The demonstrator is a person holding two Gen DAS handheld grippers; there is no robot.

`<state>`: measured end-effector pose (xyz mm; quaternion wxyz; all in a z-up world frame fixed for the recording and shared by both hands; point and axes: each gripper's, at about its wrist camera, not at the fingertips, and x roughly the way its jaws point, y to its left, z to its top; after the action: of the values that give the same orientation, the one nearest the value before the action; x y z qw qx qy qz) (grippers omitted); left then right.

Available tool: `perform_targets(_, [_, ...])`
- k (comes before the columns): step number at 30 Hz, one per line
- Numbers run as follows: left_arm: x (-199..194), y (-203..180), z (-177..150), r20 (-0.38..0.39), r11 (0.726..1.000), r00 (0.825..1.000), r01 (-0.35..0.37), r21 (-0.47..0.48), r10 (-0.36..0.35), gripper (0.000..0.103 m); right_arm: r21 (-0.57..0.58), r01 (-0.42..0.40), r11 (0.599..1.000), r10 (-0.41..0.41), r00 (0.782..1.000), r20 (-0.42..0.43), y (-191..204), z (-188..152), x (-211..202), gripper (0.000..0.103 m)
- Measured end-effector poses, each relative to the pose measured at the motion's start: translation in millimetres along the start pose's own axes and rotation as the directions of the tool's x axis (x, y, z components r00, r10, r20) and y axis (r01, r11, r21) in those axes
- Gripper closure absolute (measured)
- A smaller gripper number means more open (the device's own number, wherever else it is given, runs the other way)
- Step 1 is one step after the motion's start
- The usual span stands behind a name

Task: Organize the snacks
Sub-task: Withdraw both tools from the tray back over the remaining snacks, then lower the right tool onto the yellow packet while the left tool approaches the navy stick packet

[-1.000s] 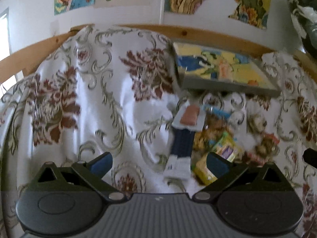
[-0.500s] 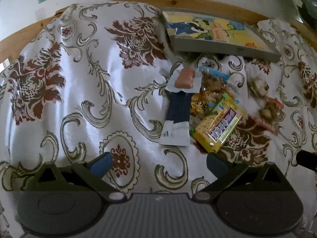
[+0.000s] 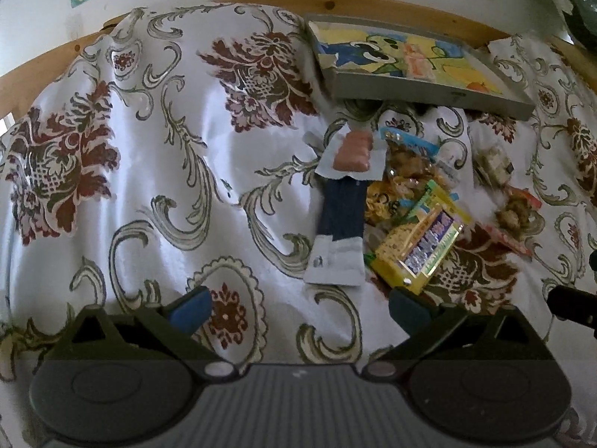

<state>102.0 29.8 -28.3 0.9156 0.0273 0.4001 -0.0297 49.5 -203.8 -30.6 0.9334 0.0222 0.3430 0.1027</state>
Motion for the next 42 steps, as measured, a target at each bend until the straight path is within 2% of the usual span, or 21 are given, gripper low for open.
perform_targets(4, [5.5, 6.2, 5.7, 0.020, 1.000, 1.000, 0.007, -0.018, -0.007, 0.000, -0.019, -0.014, 1.000, 0.014, 1.000, 0.003, 5.4, 5.8, 7.4, 0.001])
perform_targets(9, [11.5, 13.5, 20.1, 0.086, 0.998, 0.995, 0.058, -0.031, -0.055, 0.000, -0.039, -0.037, 0.999, 0.037, 0.999, 0.015, 11.0, 12.6, 15.9, 0.001])
perform_targets(15, [26.0, 16.5, 40.2, 0.138, 0.992, 0.983, 0.120, 0.023, -0.122, 0.000, -0.045, -0.054, 0.998, 0.054, 0.999, 0.000, 22.0, 25.2, 33.2, 0.001])
perform_targets(23, [50.3, 17.4, 56.6, 0.126, 0.974, 0.968, 0.208, 0.093, -0.219, 0.000, -0.018, -0.048, 0.999, 0.047, 0.998, -0.046, 45.8, 42.3, 69.5, 0.001])
perform_targets(30, [61.9, 28.3, 64.9, 0.110, 0.969, 0.963, 0.241, 0.054, -0.246, 0.002, -0.002, -0.029, 1.000, 0.029, 0.994, -0.109, 62.9, 49.0, 98.9, 0.006])
perform_targets(33, [68.8, 34.0, 65.2, 0.082, 0.962, 0.958, 0.272, 0.029, -0.273, 0.008, 0.026, 0.009, 1.000, -0.005, 0.990, -0.139, 65.9, 53.5, 111.4, 0.007])
perform_targets(35, [73.7, 36.7, 64.7, 0.054, 0.956, 0.955, 0.292, 0.015, -0.293, 0.016, 0.069, 0.026, 0.997, -0.014, 0.985, -0.174, 65.4, 57.4, 121.7, 0.007])
perform_targets(39, [79.4, 41.7, 62.4, 0.033, 0.950, 0.950, 0.311, -0.021, -0.310, 0.019, 0.118, 0.059, 0.991, -0.032, 0.975, -0.220, 66.5, 61.8, 135.2, 0.007])
perform_targets(42, [79.9, 43.3, 61.8, 0.031, 0.948, 0.948, 0.316, -0.025, -0.316, 0.021, 0.125, 0.057, 0.990, -0.027, 0.972, -0.234, 67.4, 59.8, 135.3, 0.018])
